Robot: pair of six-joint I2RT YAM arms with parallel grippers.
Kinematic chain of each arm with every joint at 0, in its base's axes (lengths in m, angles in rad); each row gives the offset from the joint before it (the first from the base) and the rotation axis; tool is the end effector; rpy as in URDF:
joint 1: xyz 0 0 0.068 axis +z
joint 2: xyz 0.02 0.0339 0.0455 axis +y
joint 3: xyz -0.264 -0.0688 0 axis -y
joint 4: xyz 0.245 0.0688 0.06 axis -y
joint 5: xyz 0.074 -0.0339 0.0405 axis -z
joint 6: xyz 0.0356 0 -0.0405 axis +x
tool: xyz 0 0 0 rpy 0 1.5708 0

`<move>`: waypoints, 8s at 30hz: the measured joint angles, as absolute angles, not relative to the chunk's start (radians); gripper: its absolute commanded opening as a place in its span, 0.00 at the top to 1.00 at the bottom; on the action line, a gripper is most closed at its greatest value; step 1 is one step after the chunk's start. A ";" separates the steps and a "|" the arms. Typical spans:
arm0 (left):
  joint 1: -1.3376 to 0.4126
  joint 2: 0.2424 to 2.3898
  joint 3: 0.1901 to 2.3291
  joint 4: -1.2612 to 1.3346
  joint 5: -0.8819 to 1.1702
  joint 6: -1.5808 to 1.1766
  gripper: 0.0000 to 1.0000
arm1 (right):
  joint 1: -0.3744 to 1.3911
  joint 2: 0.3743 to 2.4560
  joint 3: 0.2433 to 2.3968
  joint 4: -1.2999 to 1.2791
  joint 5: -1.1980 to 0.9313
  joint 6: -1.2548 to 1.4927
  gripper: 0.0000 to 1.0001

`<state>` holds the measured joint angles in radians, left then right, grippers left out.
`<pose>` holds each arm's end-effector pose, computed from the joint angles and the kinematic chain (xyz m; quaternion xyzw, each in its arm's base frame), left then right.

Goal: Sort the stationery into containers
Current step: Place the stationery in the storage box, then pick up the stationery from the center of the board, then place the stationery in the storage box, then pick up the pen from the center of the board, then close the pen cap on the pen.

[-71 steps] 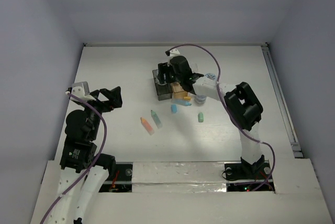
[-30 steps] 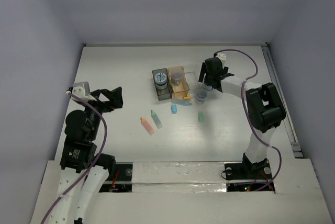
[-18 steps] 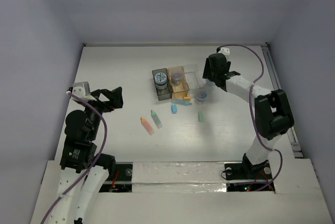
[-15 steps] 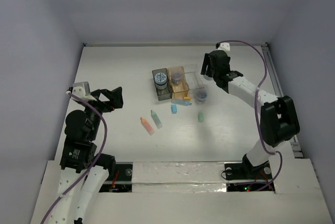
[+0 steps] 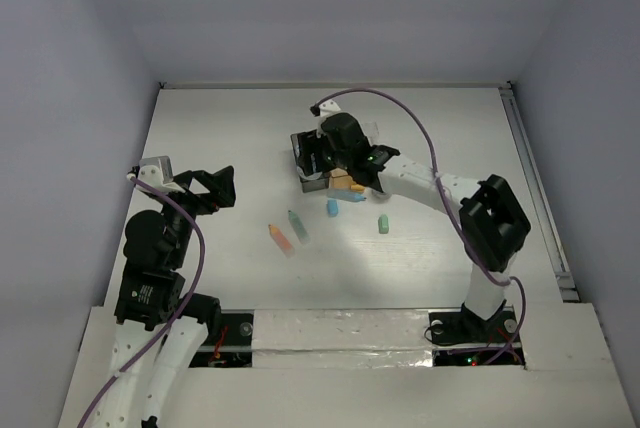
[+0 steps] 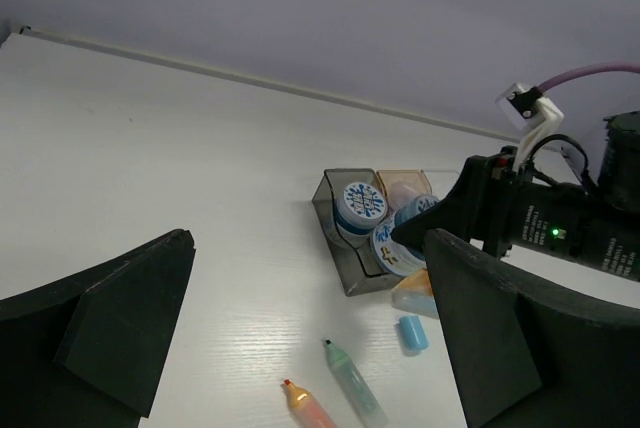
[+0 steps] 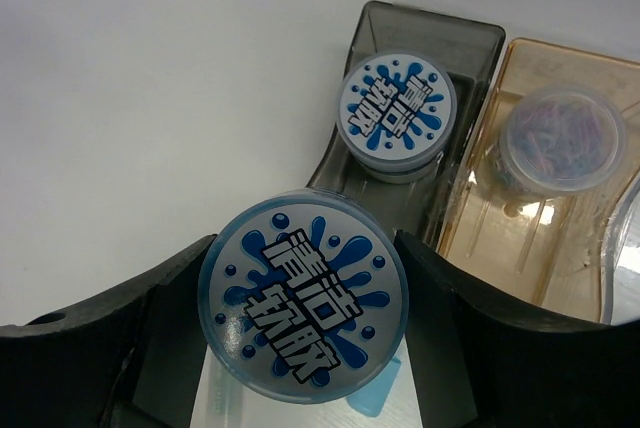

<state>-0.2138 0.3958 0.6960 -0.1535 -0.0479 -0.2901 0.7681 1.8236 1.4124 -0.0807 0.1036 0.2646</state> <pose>0.0992 -0.0198 0.3611 -0.0430 0.6520 -0.1735 0.7368 0.3126 0.2968 0.2745 -0.1877 0.8365 0.2146 0.4680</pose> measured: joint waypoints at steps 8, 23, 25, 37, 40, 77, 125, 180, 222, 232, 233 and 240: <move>-0.214 0.395 0.696 -0.154 -0.041 -0.290 0.01 | 0.761 1.907 1.470 -0.113 0.114 0.234 0.49; -0.214 0.395 0.696 -0.154 -0.034 -0.290 0.01 | 0.760 1.958 1.527 -0.120 0.183 0.213 0.00; -0.214 0.395 0.696 -0.154 -0.034 -0.290 0.01 | 0.760 1.956 1.528 -0.120 0.205 0.212 0.00; -0.236 0.394 0.696 -0.153 -0.030 -0.290 0.01 | 0.677 1.572 1.081 -0.075 0.385 0.302 0.07; -0.243 0.394 0.696 -0.153 -0.030 -0.290 0.01 | 0.654 1.505 1.003 -0.094 0.414 0.341 0.00; -0.248 0.388 0.696 -0.153 -0.019 -0.286 0.01 | 0.542 1.425 0.982 -0.136 0.261 0.354 0.49; -0.248 0.390 0.696 -0.151 -0.015 -0.286 0.04 | 1.007 1.827 1.345 -0.134 0.200 0.278 0.42; -0.614 0.674 0.273 0.411 0.144 -0.682 0.37 | 0.956 1.642 1.259 -0.051 0.320 0.425 0.87; -0.679 0.854 0.243 0.690 -0.060 -0.649 1.00 | 0.955 1.553 1.122 0.100 0.172 0.549 0.16; -0.679 0.683 0.169 0.606 -0.047 -0.605 1.00 | 0.897 1.196 0.923 -0.041 0.265 0.530 0.93; -0.679 0.676 0.169 0.593 -0.043 -0.601 1.00 | 0.885 1.175 0.908 -0.068 0.277 0.535 0.94; -0.679 0.625 0.169 0.555 -0.025 -0.562 1.00 | 0.751 1.231 0.771 -0.289 0.276 0.586 0.43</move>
<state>-0.6788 0.6254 0.1692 0.5552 -0.0246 -0.5621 0.7506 1.2308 0.7712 -0.2886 0.2756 0.5858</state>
